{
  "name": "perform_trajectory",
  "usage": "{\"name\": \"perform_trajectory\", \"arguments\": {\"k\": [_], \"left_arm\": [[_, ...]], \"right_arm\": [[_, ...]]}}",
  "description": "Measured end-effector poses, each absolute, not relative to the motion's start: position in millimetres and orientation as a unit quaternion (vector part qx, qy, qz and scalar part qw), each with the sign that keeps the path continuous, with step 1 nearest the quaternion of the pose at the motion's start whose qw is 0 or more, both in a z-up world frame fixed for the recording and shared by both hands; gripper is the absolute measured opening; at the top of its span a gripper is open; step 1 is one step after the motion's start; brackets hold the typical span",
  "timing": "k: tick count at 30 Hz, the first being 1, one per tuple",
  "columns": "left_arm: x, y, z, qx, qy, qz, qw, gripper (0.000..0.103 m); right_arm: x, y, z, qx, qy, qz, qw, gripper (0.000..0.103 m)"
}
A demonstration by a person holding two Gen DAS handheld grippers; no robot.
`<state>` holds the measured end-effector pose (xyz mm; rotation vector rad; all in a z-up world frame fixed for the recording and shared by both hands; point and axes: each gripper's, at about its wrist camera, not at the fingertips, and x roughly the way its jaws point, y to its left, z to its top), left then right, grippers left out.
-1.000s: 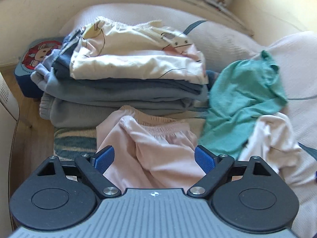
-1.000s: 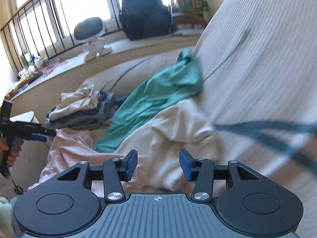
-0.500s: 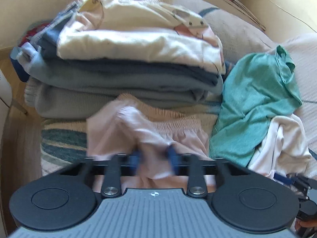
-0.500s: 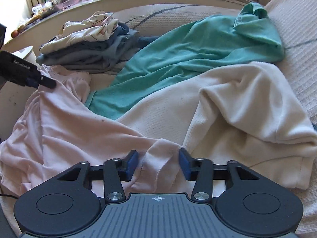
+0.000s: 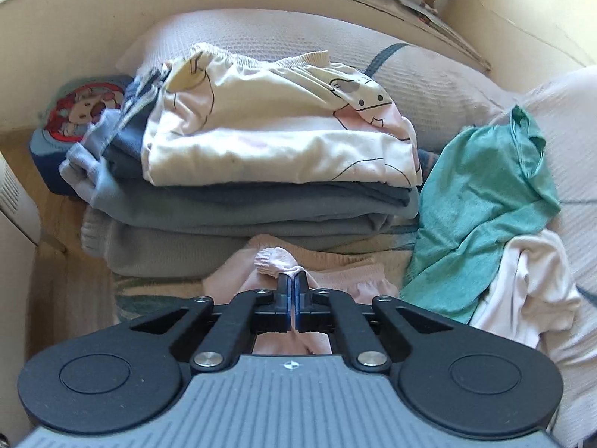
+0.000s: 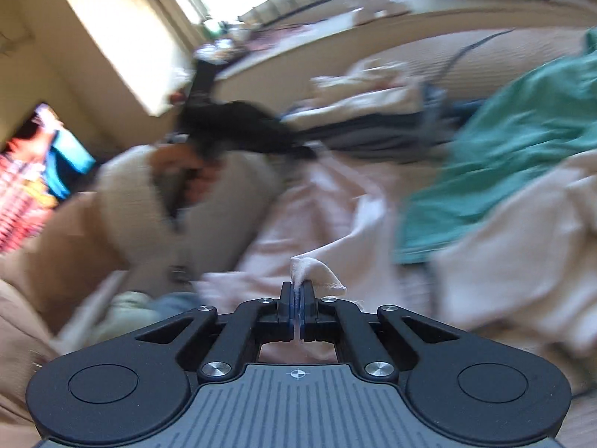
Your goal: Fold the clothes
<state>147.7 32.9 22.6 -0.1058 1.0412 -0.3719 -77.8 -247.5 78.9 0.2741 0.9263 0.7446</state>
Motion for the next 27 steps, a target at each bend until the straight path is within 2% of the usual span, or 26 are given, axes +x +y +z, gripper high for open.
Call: {"name": "perform_trajectory", "arguments": {"k": [8, 15, 17, 18, 20, 22, 24, 26, 27], "left_arm": [[147, 62, 46, 0.008, 0.449, -0.141, 0.882, 0.002], [168, 78, 10, 0.025, 0.454, -0.151, 0.878, 0.003], [173, 84, -4, 0.012, 0.468, -0.145, 0.872, 0.006], [174, 89, -10, 0.003, 0.474, -0.14, 0.869, 0.014], [174, 98, -16, -0.009, 0.483, -0.133, 0.865, 0.027], [168, 108, -15, -0.008, 0.481, -0.128, 0.867, 0.042], [161, 118, -9, -0.011, 0.475, -0.128, 0.87, 0.046], [155, 123, -3, -0.019, 0.468, -0.135, 0.873, 0.053], [152, 125, 1, -0.024, 0.464, -0.139, 0.874, 0.06]], "right_arm": [[-68, -159, 66, 0.192, 0.459, 0.475, 0.726, 0.003], [-44, -85, 27, 0.113, 0.491, 0.474, 0.722, 0.003], [-39, -72, 12, 0.089, 0.506, 0.452, 0.729, 0.011], [-37, -67, 5, 0.079, 0.515, 0.442, 0.73, 0.011], [-34, -60, -7, 0.067, 0.536, 0.42, 0.729, 0.02], [-35, -63, -4, 0.065, 0.542, 0.412, 0.73, 0.034], [-37, -76, 12, 0.077, 0.524, 0.422, 0.736, 0.041], [-33, -98, 35, 0.094, 0.496, 0.421, 0.754, 0.053], [-29, -110, 45, 0.098, 0.479, 0.409, 0.771, 0.062]]}}
